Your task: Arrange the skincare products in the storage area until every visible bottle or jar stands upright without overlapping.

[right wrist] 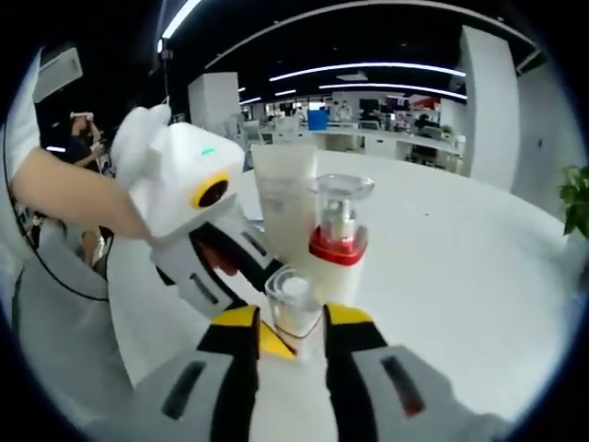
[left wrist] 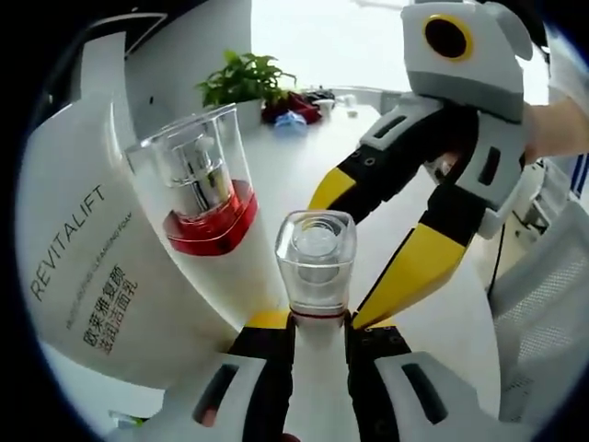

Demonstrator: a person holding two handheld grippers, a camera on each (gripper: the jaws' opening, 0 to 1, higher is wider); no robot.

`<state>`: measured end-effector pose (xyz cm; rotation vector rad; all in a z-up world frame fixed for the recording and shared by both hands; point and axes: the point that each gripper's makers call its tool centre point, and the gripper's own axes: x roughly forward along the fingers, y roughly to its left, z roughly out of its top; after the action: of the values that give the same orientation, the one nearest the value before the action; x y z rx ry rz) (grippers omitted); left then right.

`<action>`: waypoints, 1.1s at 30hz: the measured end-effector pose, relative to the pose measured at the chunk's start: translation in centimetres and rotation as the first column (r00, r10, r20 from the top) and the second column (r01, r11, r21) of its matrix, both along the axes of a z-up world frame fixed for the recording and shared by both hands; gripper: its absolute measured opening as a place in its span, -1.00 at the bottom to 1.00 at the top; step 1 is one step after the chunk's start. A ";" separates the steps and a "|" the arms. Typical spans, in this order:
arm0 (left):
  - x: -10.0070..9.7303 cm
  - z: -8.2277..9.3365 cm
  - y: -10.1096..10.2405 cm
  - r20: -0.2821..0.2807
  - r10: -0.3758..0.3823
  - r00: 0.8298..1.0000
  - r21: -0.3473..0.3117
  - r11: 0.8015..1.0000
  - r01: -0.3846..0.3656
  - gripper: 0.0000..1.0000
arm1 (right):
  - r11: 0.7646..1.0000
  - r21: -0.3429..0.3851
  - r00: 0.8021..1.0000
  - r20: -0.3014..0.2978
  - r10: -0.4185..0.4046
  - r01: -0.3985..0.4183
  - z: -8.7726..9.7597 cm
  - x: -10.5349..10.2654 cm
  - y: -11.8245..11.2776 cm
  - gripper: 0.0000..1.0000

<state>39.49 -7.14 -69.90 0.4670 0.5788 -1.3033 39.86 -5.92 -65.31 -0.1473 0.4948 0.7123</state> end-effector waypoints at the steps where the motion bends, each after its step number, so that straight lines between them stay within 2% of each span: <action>1: 0.0 -0.1 0.0 -0.001 -0.001 1.000 0.005 1.000 0.001 -0.64 | 1.000 0.000 1.000 -0.001 -0.002 0.002 0.0 0.0 -0.1 -0.44; 6: -0.5 -0.2 0.1 -0.009 -0.013 1.000 0.017 1.000 0.013 -0.47 | 1.000 0.000 1.000 -0.009 -0.011 0.011 -0.1 -0.4 -0.3 -0.41; 15: -0.7 -0.1 1.0 -0.010 -0.004 1.000 0.037 0.999 0.004 -0.35 | 1.000 -0.012 1.000 -0.022 -0.022 0.022 -0.1 -1.0 -0.5 -0.29; 23: -1.7 0.2 2.9 -0.023 0.026 0.999 0.044 0.999 -0.025 -0.27 | 0.999 -0.027 0.999 -0.044 -0.023 0.022 -0.4 -2.4 0.1 -0.16; 33: -3.4 0.1 5.9 -0.065 0.112 0.992 0.063 0.992 -0.108 0.00 | 0.999 -0.037 0.997 -0.081 -0.014 0.011 -0.9 -4.7 1.3 0.02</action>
<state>36.07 -1.24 -69.81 0.4342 0.6928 -1.2030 35.16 -4.62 -66.17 -0.1501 0.5861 0.6989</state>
